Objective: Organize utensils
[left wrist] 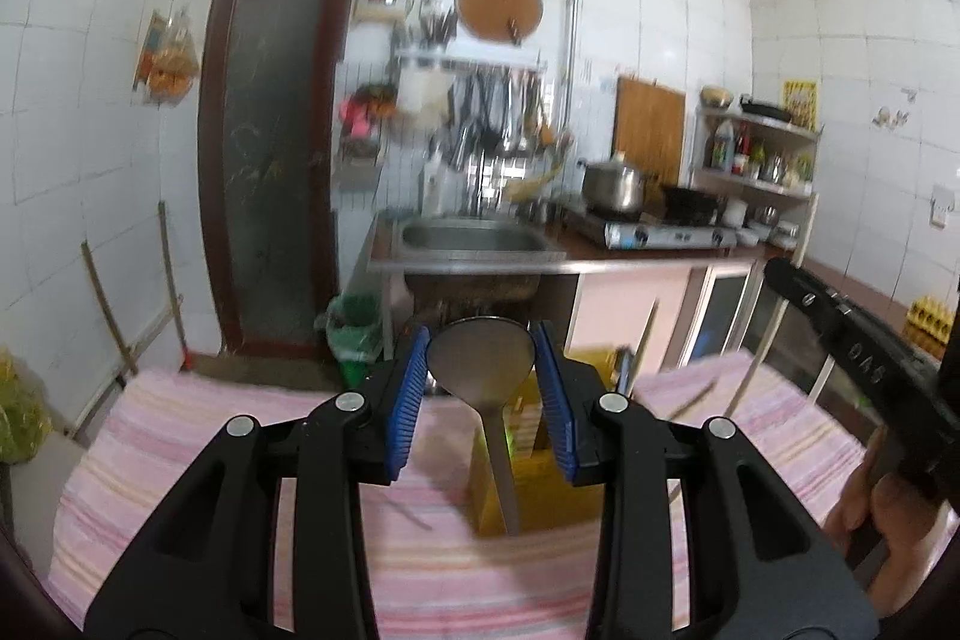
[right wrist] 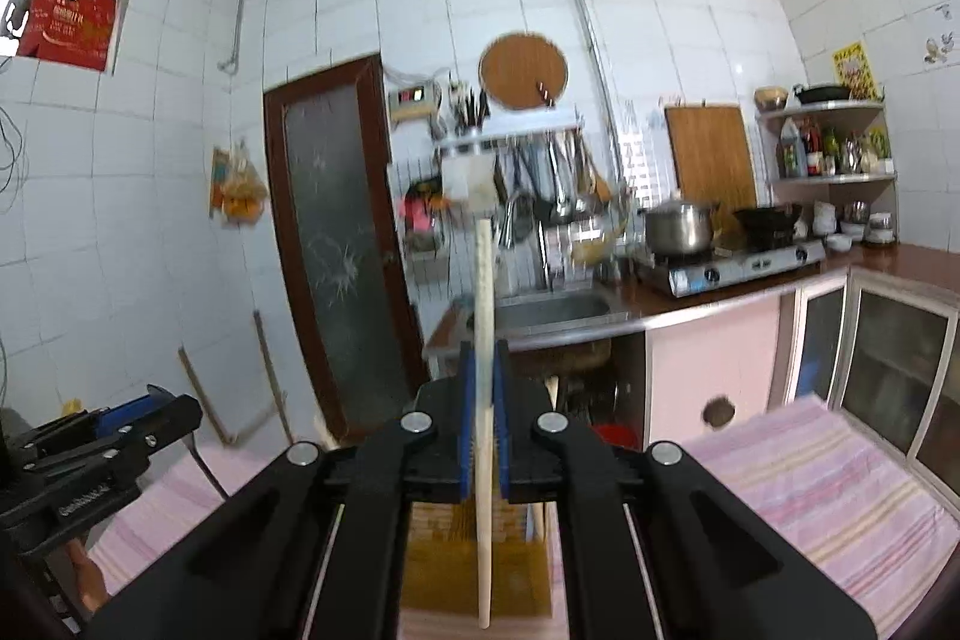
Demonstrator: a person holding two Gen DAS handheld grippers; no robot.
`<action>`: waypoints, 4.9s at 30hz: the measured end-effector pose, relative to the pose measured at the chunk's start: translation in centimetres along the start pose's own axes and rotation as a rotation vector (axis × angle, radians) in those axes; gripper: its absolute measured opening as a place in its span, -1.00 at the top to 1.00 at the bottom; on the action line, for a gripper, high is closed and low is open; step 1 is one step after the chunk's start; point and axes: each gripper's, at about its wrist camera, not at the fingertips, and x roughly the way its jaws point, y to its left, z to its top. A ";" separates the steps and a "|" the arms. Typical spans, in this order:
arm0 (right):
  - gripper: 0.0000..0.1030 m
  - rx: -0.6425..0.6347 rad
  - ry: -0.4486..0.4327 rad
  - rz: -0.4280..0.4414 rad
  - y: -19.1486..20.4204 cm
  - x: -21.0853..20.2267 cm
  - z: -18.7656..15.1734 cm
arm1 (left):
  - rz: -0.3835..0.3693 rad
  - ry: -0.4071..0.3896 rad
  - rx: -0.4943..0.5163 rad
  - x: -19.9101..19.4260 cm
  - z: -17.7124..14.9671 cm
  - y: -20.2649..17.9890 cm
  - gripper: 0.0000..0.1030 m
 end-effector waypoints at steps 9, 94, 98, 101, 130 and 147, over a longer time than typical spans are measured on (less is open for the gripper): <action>0.89 -0.036 -0.118 -0.052 0.2 3.6 1.5 | -0.002 -0.059 0.040 5.1 2.9 -3.0 0.32; -0.91 -0.150 0.121 -0.134 1.7 -20.0 -18.6 | 0.269 -0.055 0.000 -16.6 -21.8 2.4 -0.90; -0.91 -0.146 0.119 -0.134 1.6 -20.2 -18.6 | 0.270 -0.059 0.010 -16.7 -21.9 2.2 -0.90; -0.91 -0.146 0.110 -0.134 1.7 -20.5 -18.5 | 0.272 -0.073 0.017 -17.0 -21.9 2.0 -0.90; -0.91 -0.148 0.096 -0.132 1.6 -20.6 -18.4 | 0.268 -0.150 0.018 -18.6 -21.8 1.7 -0.90; -0.91 -0.149 0.095 -0.132 1.6 -20.6 -18.4 | 0.237 -0.134 0.014 -18.4 -21.8 1.8 -0.90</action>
